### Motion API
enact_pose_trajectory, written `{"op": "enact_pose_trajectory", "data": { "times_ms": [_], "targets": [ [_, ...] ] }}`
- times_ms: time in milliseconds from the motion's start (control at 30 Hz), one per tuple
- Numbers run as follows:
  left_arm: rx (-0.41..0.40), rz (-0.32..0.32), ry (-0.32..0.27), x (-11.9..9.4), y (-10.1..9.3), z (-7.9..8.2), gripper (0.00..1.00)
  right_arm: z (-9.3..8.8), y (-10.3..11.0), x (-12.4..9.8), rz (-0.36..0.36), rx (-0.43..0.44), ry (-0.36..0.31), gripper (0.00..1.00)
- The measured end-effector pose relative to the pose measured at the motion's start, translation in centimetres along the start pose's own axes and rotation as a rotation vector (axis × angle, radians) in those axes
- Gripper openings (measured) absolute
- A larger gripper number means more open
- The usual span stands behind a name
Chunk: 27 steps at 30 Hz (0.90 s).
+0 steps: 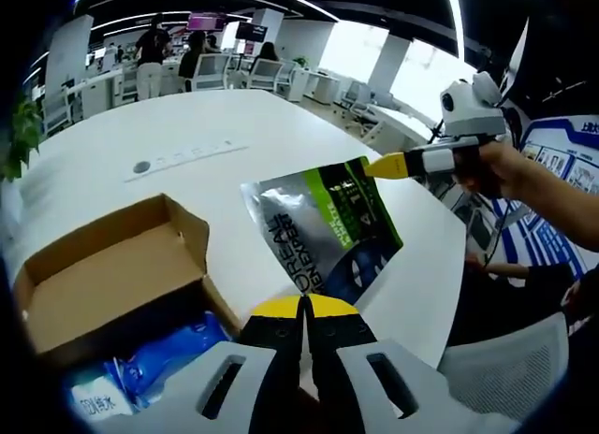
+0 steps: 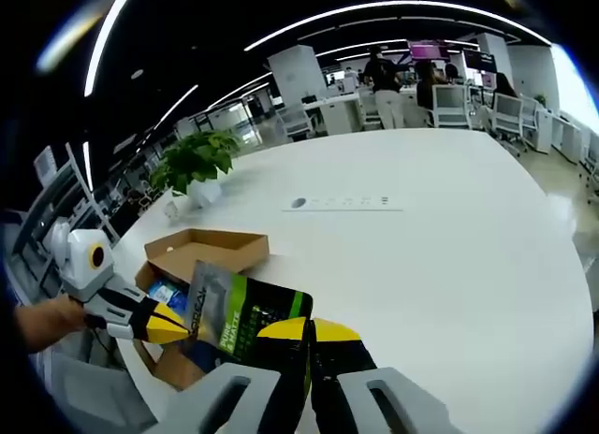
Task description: Operate the shoe box by opening the lid, removing the specified soft item, and placing it in the target area until the item is outside and the box remains undamaged.
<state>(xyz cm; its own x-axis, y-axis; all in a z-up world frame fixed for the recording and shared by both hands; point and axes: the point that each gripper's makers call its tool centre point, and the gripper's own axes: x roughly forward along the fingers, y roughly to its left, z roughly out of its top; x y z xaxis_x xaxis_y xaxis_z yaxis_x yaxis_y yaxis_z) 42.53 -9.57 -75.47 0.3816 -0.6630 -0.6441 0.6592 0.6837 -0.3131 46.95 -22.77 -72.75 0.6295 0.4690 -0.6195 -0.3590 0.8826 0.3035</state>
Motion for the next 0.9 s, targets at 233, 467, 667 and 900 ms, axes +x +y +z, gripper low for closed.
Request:
{"op": "enact_pose_trajectory", "data": {
  "times_ms": [233,467,667,900],
  "targets": [
    [0.011,-0.002,0.037,1.6,0.0,-0.6,0.00,-1.1,-1.6,0.9,-0.019,0.017,0.024,0.00],
    [0.106,0.016,0.089,2.7,0.1,-1.5,0.00,-2.0,-2.8,2.0,-0.026,0.020,0.043,0.00],
    [0.197,0.032,0.148,3.7,0.2,-2.5,0.00,-2.9,-3.6,3.0,-0.038,0.028,0.058,0.00],
    [0.242,0.030,0.178,4.6,0.3,-2.5,0.00,-3.1,-4.6,3.6,-0.055,0.041,0.059,0.00]
  ]
}}
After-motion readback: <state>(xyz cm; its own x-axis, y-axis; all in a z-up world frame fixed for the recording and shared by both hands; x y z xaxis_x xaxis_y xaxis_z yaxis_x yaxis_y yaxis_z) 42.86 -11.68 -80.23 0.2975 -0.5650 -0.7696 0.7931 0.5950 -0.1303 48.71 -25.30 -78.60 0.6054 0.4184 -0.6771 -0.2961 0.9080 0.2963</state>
